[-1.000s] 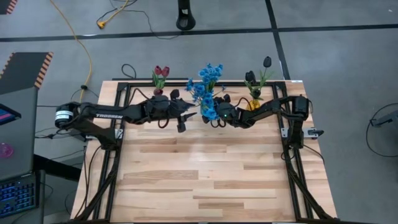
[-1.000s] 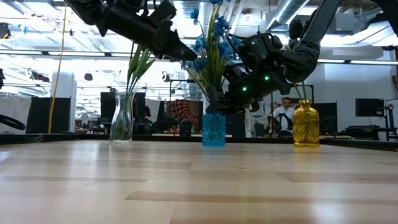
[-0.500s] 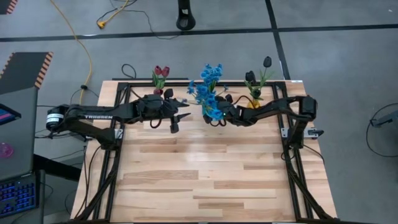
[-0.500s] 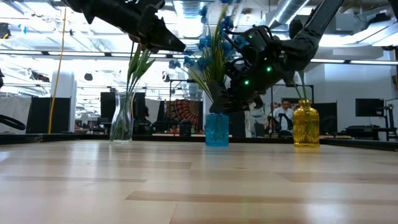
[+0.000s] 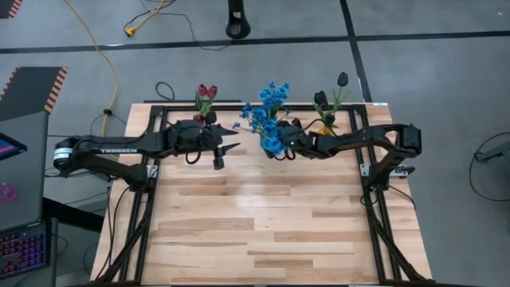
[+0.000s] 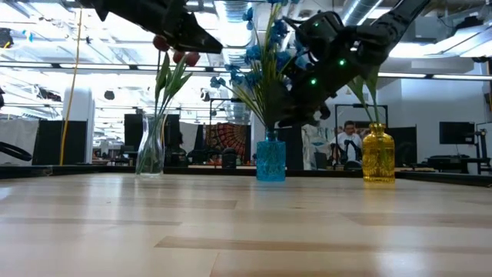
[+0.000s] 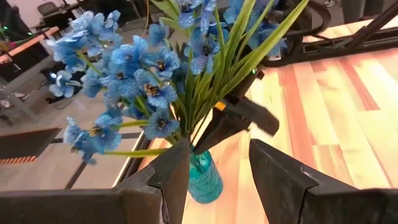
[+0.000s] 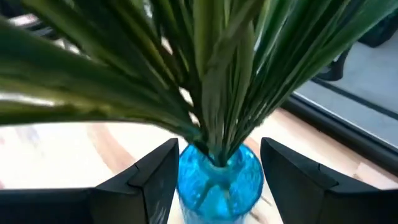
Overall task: Sort flowers into vase by color
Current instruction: Return to Home Position
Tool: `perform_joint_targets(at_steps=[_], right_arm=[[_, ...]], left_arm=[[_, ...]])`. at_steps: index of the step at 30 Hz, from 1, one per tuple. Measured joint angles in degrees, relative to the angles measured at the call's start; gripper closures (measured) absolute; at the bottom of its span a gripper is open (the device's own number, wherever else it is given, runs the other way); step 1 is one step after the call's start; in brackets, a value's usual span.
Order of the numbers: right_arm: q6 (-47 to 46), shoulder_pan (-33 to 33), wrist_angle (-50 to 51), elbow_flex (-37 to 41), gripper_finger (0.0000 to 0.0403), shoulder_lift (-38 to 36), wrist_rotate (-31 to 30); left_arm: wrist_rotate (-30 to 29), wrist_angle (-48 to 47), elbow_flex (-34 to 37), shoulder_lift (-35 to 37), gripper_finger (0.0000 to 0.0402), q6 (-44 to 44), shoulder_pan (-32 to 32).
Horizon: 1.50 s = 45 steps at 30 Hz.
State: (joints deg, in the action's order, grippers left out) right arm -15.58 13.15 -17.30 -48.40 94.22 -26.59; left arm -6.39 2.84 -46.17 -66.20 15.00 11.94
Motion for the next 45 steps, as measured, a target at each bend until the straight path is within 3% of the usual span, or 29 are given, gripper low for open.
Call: perform_joint_targets(at_steps=[7, 19, 33, 37, 41, 45], right_arm=[[0.0, -0.6, 9.3, 0.0, 0.015, -5.1, 4.2], [0.0, -0.9, 22.6, 0.0, 0.015, -18.8, 4.9], [1.1, -4.3, 32.6, 0.0, 0.0152, -35.0, 7.4], [1.4, -5.6, 35.3, 0.0, 0.0169, -41.3, 7.4], [8.7, -7.2, 37.4, 0.0, 0.0203, -47.7, 7.4], [16.3, -8.4, 39.2, 0.0, 0.0254, -52.3, 12.5]], left_arm=[[-0.1, -6.5, 0.0, 6.3, 0.0246, 0.4, 0.0], [-0.1, -13.3, 0.0, 16.5, 0.0246, -0.1, 0.0], [-0.1, -14.4, 0.0, 26.3, 0.0246, -1.3, 0.0], [-0.1, -15.9, 0.0, 30.5, 0.0246, -2.3, 0.0], [0.8, -18.7, 0.0, 34.8, 0.0247, -2.8, 0.0], [5.0, -24.2, 0.1, 38.5, 0.027, -5.8, 0.0]])
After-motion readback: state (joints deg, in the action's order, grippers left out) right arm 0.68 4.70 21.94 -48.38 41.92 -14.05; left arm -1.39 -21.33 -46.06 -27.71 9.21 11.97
